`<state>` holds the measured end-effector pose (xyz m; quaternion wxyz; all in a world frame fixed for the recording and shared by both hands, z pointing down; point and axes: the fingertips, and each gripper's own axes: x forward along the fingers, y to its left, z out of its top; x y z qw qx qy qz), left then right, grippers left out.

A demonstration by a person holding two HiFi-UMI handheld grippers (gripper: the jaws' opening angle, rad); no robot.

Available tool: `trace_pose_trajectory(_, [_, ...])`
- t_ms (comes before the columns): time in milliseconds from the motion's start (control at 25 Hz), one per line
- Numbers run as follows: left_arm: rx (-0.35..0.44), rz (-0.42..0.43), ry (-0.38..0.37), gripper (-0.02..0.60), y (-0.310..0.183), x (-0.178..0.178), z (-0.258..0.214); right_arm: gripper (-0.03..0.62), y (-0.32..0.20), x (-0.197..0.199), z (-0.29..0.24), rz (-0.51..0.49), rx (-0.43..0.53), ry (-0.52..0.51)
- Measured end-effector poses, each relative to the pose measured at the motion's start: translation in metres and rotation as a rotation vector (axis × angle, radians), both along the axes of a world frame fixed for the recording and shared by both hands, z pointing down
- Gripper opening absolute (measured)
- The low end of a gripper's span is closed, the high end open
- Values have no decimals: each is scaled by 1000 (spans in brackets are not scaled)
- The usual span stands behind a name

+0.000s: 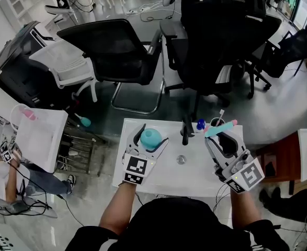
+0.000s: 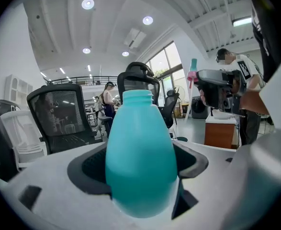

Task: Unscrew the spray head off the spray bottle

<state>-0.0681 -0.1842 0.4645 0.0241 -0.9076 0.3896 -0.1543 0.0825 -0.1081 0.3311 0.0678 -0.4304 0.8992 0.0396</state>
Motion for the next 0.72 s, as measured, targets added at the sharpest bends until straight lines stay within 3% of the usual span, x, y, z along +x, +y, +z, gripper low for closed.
trace_pose_trajectory(240, [-1,0,3,396,-1,2,-2,130,1,8,25,48,-92,-24])
trace_pose_trajectory(720, [-13,45,34,396,9,19,1,130,3,36,88,199,-248,20])
